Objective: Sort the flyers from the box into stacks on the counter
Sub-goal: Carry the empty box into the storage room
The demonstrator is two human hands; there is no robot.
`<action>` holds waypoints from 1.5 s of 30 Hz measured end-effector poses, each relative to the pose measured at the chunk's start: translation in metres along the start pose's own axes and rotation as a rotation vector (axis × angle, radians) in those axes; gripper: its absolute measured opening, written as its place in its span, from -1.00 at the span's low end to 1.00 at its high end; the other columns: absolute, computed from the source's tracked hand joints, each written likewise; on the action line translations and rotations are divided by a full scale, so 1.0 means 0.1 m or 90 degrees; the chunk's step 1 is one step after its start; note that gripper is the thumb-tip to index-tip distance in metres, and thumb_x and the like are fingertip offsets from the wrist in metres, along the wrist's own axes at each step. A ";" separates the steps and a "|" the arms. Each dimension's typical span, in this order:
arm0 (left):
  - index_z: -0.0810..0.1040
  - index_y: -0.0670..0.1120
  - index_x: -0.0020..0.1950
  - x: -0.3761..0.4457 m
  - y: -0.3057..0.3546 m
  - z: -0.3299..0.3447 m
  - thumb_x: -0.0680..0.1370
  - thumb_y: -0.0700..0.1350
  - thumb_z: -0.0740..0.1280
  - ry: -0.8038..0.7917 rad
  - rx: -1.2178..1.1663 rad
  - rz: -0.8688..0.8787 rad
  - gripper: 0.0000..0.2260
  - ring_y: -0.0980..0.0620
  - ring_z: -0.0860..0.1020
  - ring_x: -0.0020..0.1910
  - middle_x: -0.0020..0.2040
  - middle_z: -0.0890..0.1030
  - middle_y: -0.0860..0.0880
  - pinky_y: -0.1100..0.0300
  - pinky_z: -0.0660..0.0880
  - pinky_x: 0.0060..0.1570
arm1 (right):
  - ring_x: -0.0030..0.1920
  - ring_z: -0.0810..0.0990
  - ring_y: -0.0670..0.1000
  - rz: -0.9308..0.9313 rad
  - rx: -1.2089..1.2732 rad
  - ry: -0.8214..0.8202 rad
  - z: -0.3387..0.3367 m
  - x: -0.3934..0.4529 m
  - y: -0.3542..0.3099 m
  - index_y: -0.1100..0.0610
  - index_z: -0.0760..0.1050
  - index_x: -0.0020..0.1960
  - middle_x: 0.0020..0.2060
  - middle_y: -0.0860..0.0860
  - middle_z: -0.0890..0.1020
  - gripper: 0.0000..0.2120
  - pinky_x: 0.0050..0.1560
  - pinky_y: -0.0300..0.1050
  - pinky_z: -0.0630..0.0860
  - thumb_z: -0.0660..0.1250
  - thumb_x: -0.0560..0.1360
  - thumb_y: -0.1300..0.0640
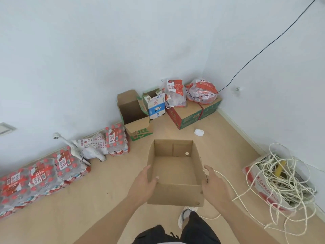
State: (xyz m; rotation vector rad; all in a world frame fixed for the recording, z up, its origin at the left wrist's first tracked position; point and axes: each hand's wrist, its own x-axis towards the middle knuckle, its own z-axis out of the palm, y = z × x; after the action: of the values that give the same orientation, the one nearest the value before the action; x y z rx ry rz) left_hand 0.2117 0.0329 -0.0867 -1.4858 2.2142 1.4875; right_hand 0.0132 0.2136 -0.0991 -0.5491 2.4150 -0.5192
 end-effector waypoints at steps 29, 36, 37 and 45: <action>0.08 0.15 0.64 5.62 -0.29 1.31 0.64 0.03 0.29 -0.195 0.055 -0.207 -0.38 0.01 0.35 0.50 0.61 0.24 0.07 0.12 0.33 0.44 | 0.01 0.61 0.25 -0.056 -0.298 -0.223 1.72 6.65 -0.48 -0.05 0.09 0.59 -0.01 0.14 0.66 -0.27 0.05 0.06 0.55 0.15 0.47 0.32; -0.10 0.18 0.65 6.39 -0.82 2.03 0.64 0.06 0.29 -0.209 0.036 -0.305 -0.28 -0.09 0.55 0.30 0.49 0.43 -0.08 0.13 0.47 0.20 | 0.02 0.57 0.24 0.007 -0.248 -0.187 2.40 7.51 -0.08 -0.03 0.21 0.53 0.01 0.14 0.61 -0.38 0.03 0.03 0.50 0.12 0.51 0.30; -0.12 0.20 0.65 6.47 -0.86 2.13 0.63 0.06 0.31 -0.204 0.023 -0.322 -0.25 -0.10 0.58 0.24 0.46 0.47 -0.09 0.14 0.49 0.13 | 0.06 0.58 0.25 0.024 -0.235 -0.187 2.45 7.60 -0.03 -0.02 0.20 0.54 0.04 0.16 0.62 -0.38 0.07 0.04 0.51 0.13 0.51 0.30; 0.05 0.11 0.65 7.05 -1.10 2.51 0.57 0.03 0.42 -0.135 -0.108 -0.375 -0.24 0.01 0.37 0.50 0.59 0.29 -0.02 0.13 0.40 0.36 | 0.26 0.55 0.18 0.184 -0.058 -0.186 2.88 8.18 0.11 0.11 0.39 0.47 0.27 0.15 0.57 -0.53 0.25 -0.08 0.46 0.21 0.57 0.30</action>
State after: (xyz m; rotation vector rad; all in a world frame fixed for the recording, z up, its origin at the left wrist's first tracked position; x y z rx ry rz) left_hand -0.1777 -0.2518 -0.6698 -1.7268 1.3877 1.5497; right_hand -0.4086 -0.2478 -0.6996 -0.2811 2.1939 -0.1905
